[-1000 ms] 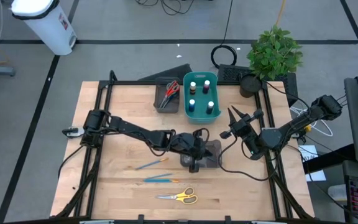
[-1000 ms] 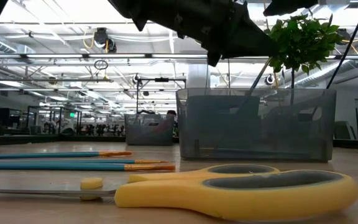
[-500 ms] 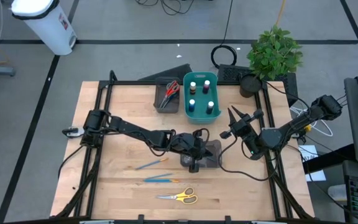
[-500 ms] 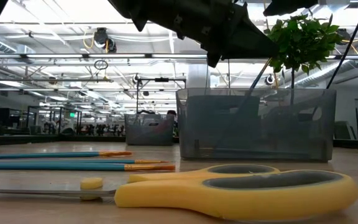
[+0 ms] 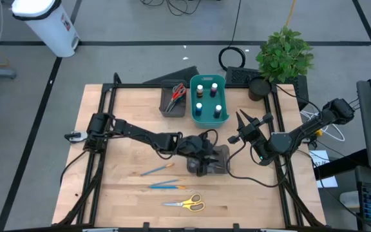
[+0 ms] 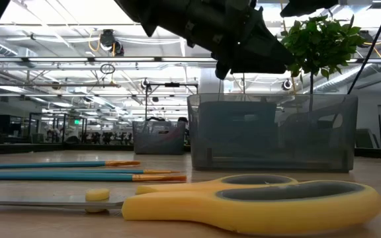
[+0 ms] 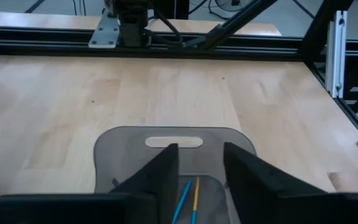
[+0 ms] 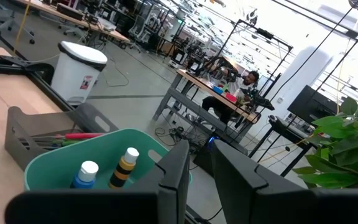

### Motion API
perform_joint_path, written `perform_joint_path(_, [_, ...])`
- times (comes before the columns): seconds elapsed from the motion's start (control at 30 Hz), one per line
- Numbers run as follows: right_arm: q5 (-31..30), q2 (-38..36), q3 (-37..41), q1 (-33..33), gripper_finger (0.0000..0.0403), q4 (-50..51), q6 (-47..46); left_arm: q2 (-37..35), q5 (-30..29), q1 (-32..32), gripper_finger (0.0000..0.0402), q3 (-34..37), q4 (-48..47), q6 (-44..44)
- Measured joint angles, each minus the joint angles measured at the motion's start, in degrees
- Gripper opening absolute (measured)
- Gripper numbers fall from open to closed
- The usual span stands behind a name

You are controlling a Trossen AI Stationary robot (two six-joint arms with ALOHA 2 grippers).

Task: Pick & Place Paint Supplies
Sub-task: Put the blue paint brush into the bottom black bin

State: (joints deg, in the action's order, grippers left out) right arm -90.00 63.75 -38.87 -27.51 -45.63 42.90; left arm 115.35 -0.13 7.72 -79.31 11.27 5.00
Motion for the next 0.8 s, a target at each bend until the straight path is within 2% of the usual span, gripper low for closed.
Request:
perform_joint_path(0.17, [0.0, 0.0, 0.0, 0.0, 0.0059, 0.0, 0.0, -2.9, 0.5, -0.3, 0.0179, 0.0, -4.2, -1.7])
perform_joint_path(0.27, [0.0, 0.0, 0.0, -0.3, 0.0059, 0.1, 0.0, -7.7, 0.6, -0.3, 0.0192, 0.0, -12.8, -3.0])
perform_joint_path(0.4, [0.0, 0.0, 0.0, -1.2, 0.0059, 0.0, 1.0, -15.1, 0.6, -0.2, 0.0194, 0.0, -26.6, 1.0])
perform_joint_path(0.5, [0.0, 0.0, 0.0, -1.6, 0.0059, -0.3, 1.5, -20.1, -1.5, 0.9, 0.0188, 0.5, -32.9, 2.5])
perform_joint_path(0.67, [0.0, 0.0, 0.0, -1.6, 0.0059, -0.5, 1.5, -25.8, -8.2, 4.9, 0.0176, 7.0, -34.0, 5.5])
perform_joint_path(0.8, [0.0, 0.0, 0.0, -1.6, 0.0059, -0.5, 1.4, -26.6, -9.4, 7.7, 0.017, 14.3, -33.8, 11.4])
